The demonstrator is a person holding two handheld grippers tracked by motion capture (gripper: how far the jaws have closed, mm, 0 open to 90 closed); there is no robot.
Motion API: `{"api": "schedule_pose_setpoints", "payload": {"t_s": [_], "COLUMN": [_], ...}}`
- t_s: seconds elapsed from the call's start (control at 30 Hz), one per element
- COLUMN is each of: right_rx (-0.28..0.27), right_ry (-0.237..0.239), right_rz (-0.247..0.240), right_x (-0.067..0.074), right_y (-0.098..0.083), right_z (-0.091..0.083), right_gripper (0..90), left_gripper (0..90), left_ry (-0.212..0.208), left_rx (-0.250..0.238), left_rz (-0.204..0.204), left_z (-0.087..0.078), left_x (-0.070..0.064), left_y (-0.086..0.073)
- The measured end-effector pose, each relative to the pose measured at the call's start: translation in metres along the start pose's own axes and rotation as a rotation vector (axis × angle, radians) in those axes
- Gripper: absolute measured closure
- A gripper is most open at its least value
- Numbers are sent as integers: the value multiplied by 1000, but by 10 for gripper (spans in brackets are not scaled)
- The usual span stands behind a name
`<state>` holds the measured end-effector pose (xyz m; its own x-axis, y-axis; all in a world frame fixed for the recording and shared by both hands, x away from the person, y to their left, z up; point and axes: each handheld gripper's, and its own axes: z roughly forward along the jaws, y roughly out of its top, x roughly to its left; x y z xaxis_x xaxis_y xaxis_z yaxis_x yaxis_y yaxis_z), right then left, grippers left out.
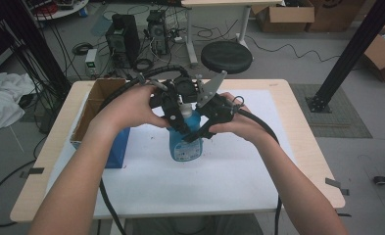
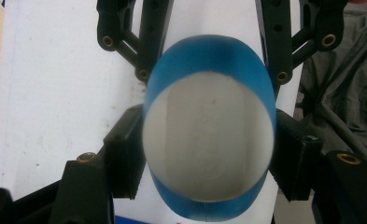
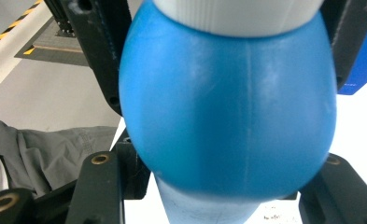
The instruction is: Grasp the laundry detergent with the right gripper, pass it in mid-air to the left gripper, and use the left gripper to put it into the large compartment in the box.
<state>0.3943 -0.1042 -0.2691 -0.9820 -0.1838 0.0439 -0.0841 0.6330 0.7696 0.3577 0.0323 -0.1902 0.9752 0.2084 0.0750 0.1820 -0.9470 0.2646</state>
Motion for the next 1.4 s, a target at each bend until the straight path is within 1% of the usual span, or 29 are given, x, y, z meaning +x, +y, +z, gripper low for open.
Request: {"api": "schedule_pose_setpoints", "payload": {"t_s": [0.03, 0.1, 0.13, 0.17, 0.2, 0.33, 0.37, 0.4, 0.53, 0.57, 0.6, 0.63, 0.67, 0.7, 0.73, 0.77, 0.8, 0.83, 0.87, 0.93, 1.0, 1.07, 1.13, 1.2, 1.23, 1.27, 1.33, 1.4], "right_rx": [1, 4, 6, 8, 8, -1, -8, -7, -8, -17, -17, -6, -6, 0, 0, 2, 3, 15, 15, 35, 58, 94, 134, 176, 229, 229, 274, 301], "right_ry": [-2, -2, -3, -4, -4, -2, 8, 10, 4, -11, -11, -41, -41, -48, -48, -54, -61, -74, -74, -103, -113, -148, -167, -193, -219, -219, -239, -248], "right_rz": [9, 11, 13, 12, 13, 12, 19, 18, 26, 37, 37, 42, 42, 57, 57, 59, 71, 87, 87, 103, 134, 153, 177, 191, 204, 204, 230, 263], "right_x": [1, 1, 1, 1, 1, 0, -1, -1, -2, -2, -2, -3, -3, -5, -5, -5, -6, -8, -8, -10, -12, -14, -16, -16, -17, -17, -18, -20], "right_y": [0, 0, 0, 0, 0, 0, 0, 0, 0, -1, -1, -2, -2, -5, -5, -6, -8, -13, -13, -17, -24, -30, -38, -44, -51, -51, -58, -65], "right_z": [1, 1, 1, 1, 1, 1, 1, 1, 1, 1, 1, 1, 1, 0, 0, -1, -4, -9, -9, -13, -20, -27, -33, -38, -45, -45, -50, -56], "right_gripper": [447, 447, 447, 447, 447, 445, 442, 441, 434, 356, 356, 310, 310, 296, 296, 285, 279, 261, 261, 252, 250, 247, 248, 248, 252, 252, 254, 262], "left_gripper": [381, 382, 383, 384, 386, 387, 387, 388, 388, 388, 388, 389, 389, 389, 389, 389, 389, 389, 389, 389, 389, 389, 389, 389, 389, 389, 389, 389], "left_ry": [0, -1, -5, -6, -10, -11, -14, -18, -6, 1, 4, 6, 6, 7, 6, 3, 4, 7, 8, 14, 30, 45, 62, 91, 111, 131, 165, 189], "left_rx": [5, 14, 10, 17, 20, 18, 12, 15, 30, 34, 33, 44, 45, 47, 52, 64, 72, 82, 90, 112, 125, 133, 135, 135, 134, 132, 122, 112], "left_rz": [2, 10, 4, 14, 15, 9, -3, -5, 0, -4, -14, -20, -40, -60, -79, -108, -123, -148, -169, -227, -282, -344, -413, -495, -552, -591, -690, -764], "left_z": [1, 0, 1, 1, 1, 0, 0, 0, -2, -2, -3, -5, -6, -8, -9, -12, -14, -17, -19, -26, -34, -43, -52, -62, -69, -75, -87, -97], "left_x": [0, 1, 1, 2, 2, 3, 3, 4, 5, 5, 5, 6, 7, 9, 10, 12, 14, 16, 17, 23, 29, 36, 42, 49, 54, 57, 65, 71], "left_y": [0, 1, 1, 1, 1, 2, 2, 2, 3, 3, 2, 2, 2, 1, 0, -1, -2, -3, -4, -8, -14, -21, -28, -37, -43, -47, -57, -66]}}
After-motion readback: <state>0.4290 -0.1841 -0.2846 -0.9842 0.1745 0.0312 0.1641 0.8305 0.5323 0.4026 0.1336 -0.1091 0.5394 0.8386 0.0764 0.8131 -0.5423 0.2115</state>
